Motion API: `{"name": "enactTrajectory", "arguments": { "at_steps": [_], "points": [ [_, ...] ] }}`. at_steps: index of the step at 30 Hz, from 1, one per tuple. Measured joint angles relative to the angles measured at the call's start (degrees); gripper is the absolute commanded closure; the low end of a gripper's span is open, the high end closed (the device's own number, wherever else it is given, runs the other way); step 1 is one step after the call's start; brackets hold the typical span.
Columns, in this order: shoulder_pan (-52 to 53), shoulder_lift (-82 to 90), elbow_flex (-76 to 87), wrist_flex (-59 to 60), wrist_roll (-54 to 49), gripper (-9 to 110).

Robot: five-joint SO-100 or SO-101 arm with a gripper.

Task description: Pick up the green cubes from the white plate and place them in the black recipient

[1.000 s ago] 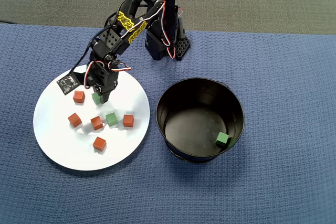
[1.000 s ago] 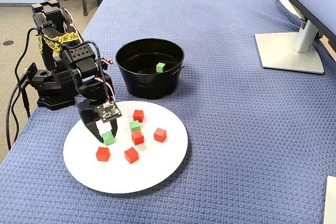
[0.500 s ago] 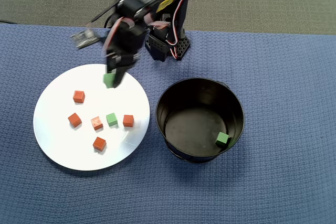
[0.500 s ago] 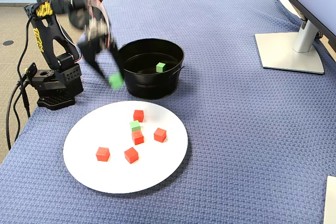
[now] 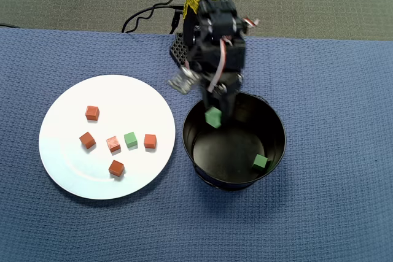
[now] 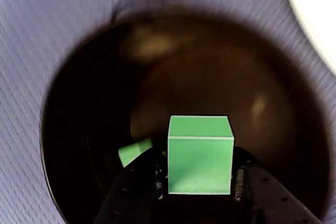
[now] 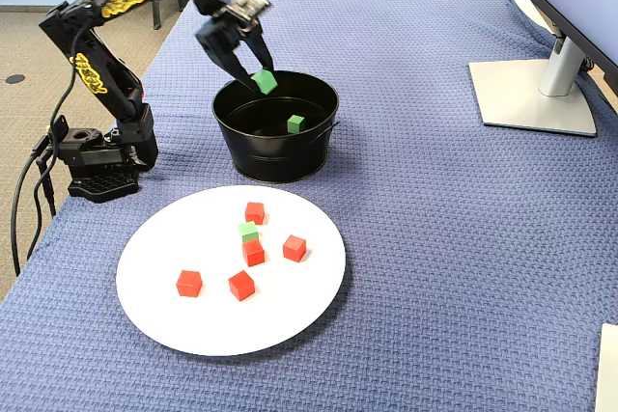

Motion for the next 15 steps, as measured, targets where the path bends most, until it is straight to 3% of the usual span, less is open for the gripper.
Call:
{"name": "enactTrajectory", "arguments": {
  "at_steps": [4,8,10,15],
  "points": [
    [-2.6,-1.9,1.6,-0.4,0.1,56],
    [-0.5,-1.6,1.5,-0.4,-0.4,62],
    [2.9,-0.5,0.7,0.4,-1.7,66],
    [17.9,3.5,-1.8,5.3,-5.1,64]
  ]
}}
